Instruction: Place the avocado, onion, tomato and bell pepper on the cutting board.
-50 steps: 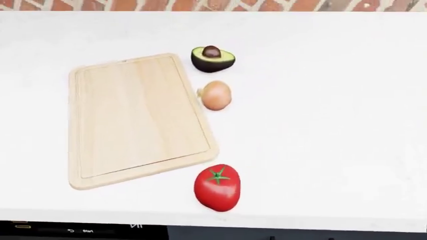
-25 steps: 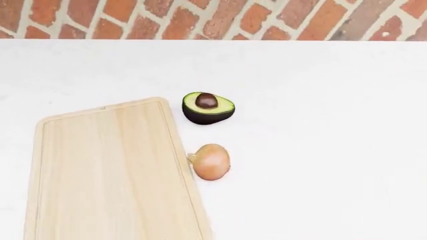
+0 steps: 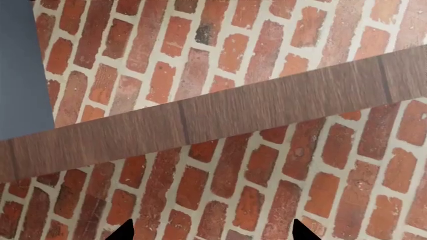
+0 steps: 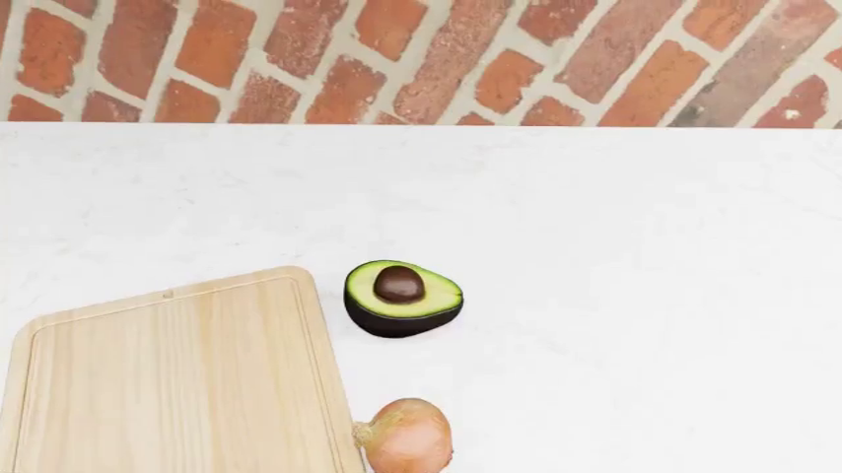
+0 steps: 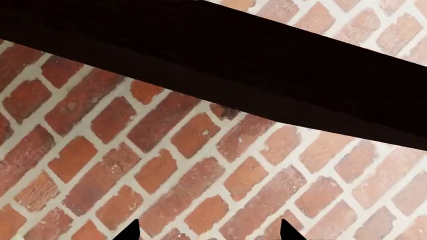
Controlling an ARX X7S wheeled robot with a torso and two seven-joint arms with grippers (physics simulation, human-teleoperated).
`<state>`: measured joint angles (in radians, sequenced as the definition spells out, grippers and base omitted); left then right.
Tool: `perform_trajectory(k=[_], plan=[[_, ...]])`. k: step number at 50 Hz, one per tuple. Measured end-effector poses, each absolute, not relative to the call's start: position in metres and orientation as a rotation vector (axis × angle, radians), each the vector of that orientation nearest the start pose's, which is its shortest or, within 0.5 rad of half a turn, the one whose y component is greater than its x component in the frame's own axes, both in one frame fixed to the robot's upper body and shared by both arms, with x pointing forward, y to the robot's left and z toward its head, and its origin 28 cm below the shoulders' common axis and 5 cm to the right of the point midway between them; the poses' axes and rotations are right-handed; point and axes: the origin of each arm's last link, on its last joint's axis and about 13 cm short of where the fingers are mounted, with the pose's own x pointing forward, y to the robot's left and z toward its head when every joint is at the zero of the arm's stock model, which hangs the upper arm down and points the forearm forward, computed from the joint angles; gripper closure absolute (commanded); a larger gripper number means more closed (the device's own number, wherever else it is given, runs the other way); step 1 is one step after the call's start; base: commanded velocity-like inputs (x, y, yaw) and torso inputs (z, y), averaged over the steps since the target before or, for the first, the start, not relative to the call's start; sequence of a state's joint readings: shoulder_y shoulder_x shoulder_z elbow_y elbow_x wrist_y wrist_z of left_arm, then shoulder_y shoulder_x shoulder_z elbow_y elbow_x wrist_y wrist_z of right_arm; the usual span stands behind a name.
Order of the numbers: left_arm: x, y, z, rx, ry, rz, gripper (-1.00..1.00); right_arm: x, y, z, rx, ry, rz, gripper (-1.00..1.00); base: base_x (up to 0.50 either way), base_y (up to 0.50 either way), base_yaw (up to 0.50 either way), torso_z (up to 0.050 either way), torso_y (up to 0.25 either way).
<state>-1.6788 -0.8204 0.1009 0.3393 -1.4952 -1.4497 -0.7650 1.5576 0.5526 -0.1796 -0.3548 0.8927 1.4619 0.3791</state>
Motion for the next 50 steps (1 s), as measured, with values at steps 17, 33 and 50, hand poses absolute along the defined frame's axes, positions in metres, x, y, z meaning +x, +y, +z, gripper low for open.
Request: perform_trajectory(k=[17,33,50], plan=[[0.184,0.301,0.424,0.231,-0.371,0.069,-1.00,0.223,-0.163,0.401,-0.420,-0.102,0.273,-1.00,0.00,0.00,0.00,0.000,0.000],[0.183,0.301,0.427,0.238,-0.373,0.074,-1.00,0.215,-0.175,0.417,-0.574,0.084,0.519,-1.00,0.00,0.00,0.00,0.000,0.000],[0.182,0.300,0.430,0.246,-0.375,0.077,-1.00,0.236,-0.171,0.454,-0.733,0.295,0.755,-1.00,0.00,0.00,0.00,0.000,0.000]])
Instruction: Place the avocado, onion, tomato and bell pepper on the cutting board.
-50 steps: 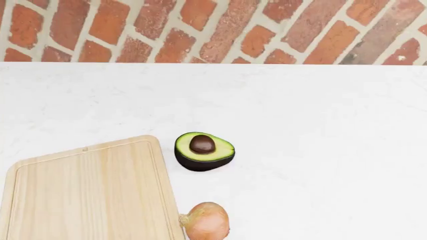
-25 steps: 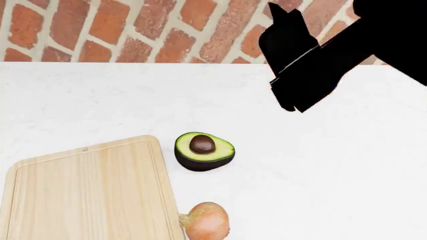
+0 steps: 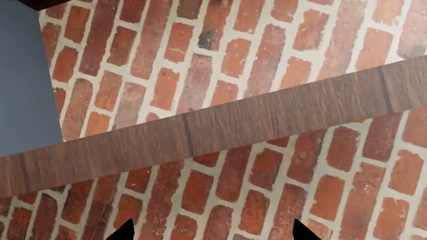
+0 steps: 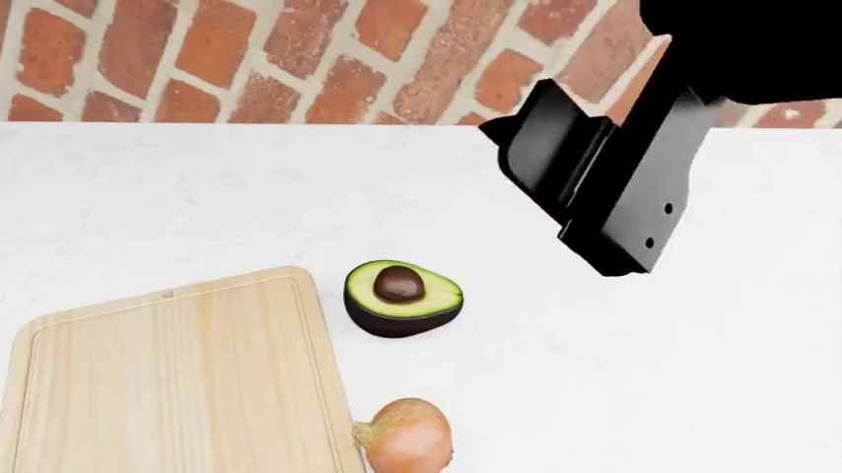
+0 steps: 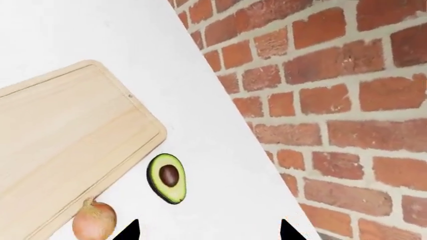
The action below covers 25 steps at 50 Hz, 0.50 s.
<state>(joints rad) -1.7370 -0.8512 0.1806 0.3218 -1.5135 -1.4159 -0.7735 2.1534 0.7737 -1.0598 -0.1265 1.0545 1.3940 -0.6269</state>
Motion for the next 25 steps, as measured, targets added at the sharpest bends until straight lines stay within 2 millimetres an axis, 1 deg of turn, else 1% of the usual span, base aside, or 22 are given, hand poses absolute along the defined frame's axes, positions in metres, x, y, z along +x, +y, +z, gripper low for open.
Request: perform_trajectory(k=[5,12,25], plan=[[0.183,0.300,0.430,0.248,-0.375,0.078,-1.00,0.242,-0.166,0.457,-0.763,0.361,0.813,-1.00,0.00,0.00,0.00,0.000,0.000],[0.184,0.299,0.429,0.250,-0.373,0.077,-1.00,0.250,-0.157,0.453,-0.800,0.441,0.879,-1.00,0.00,0.00,0.00,0.000,0.000],[0.181,0.301,0.431,0.262,-0.373,0.089,-1.00,0.267,-0.140,0.429,-0.854,0.540,0.975,-1.00,0.00,0.00,0.00,0.000,0.000]])
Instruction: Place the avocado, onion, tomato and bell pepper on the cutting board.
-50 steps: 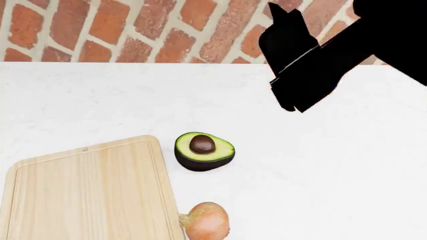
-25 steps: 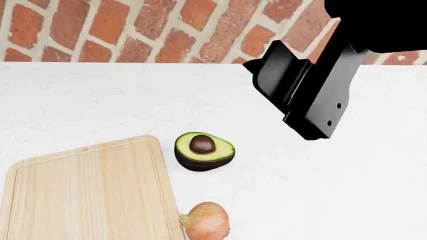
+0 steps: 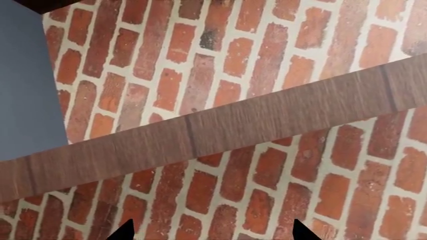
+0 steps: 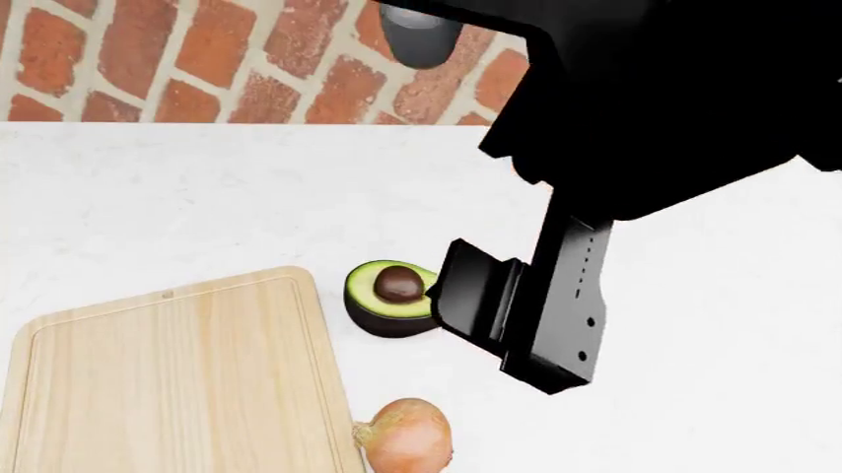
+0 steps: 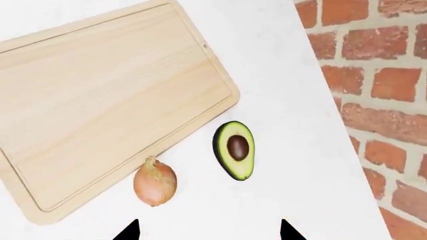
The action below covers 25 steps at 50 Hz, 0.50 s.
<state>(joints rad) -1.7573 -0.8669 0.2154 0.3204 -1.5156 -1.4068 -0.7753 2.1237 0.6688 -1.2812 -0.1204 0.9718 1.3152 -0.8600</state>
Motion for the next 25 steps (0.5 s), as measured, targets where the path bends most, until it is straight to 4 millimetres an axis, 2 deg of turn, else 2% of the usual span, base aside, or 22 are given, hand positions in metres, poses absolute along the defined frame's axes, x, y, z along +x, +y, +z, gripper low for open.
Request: perform_trajectory(k=[25], plan=[[0.175,0.305,0.433,0.279,-0.367,0.115,-1.00,0.292,-0.119,0.378,-0.861,0.592,1.081,-1.00,0.00,0.00,0.00,0.000,0.000]])
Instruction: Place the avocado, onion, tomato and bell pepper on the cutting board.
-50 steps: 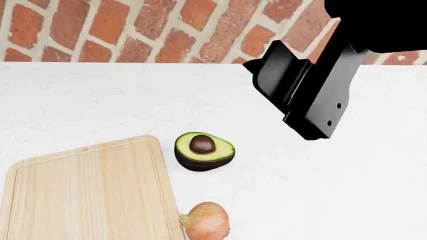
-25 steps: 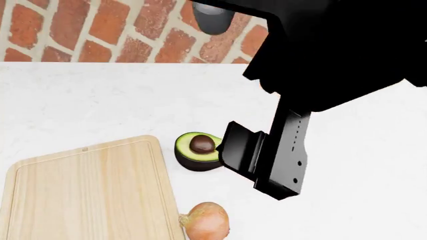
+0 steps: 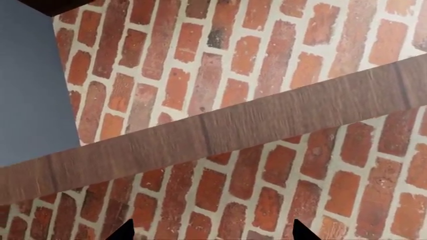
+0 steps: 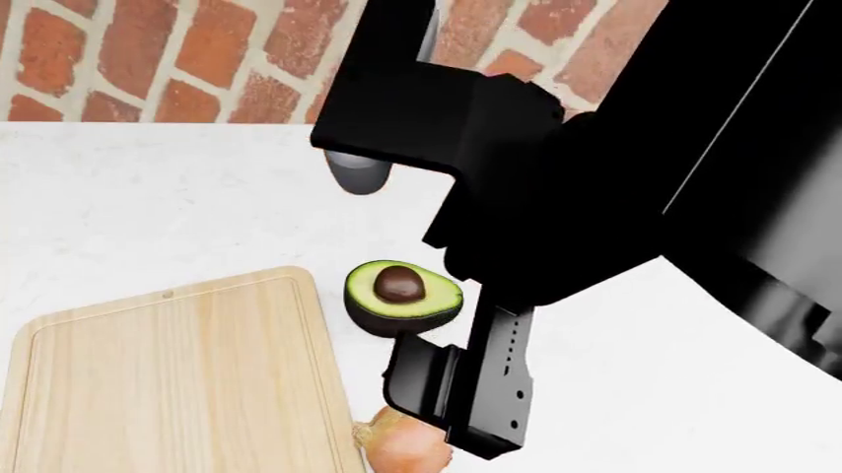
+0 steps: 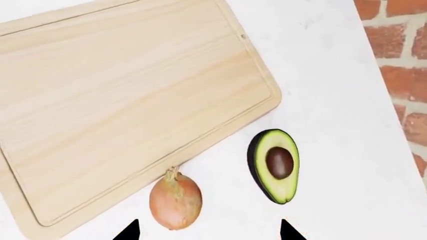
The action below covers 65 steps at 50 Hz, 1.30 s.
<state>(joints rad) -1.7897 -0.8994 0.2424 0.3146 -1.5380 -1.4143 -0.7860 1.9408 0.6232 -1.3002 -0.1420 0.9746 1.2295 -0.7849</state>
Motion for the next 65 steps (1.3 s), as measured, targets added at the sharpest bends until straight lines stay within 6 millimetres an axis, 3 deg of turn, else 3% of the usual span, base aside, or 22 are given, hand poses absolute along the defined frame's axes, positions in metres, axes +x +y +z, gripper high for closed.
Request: perform_trajectory(k=[22,65], plan=[[0.171,0.308,0.433,0.287,-0.359,0.130,-1.00,0.299,-0.115,0.339,-0.836,0.636,1.123,-1.00,0.00,0.00,0.00,0.000,0.000],[0.166,0.312,0.431,0.287,-0.355,0.148,-1.00,0.309,-0.112,0.293,-0.824,0.697,1.134,-1.00,0.00,0.00,0.00,0.000,0.000]])
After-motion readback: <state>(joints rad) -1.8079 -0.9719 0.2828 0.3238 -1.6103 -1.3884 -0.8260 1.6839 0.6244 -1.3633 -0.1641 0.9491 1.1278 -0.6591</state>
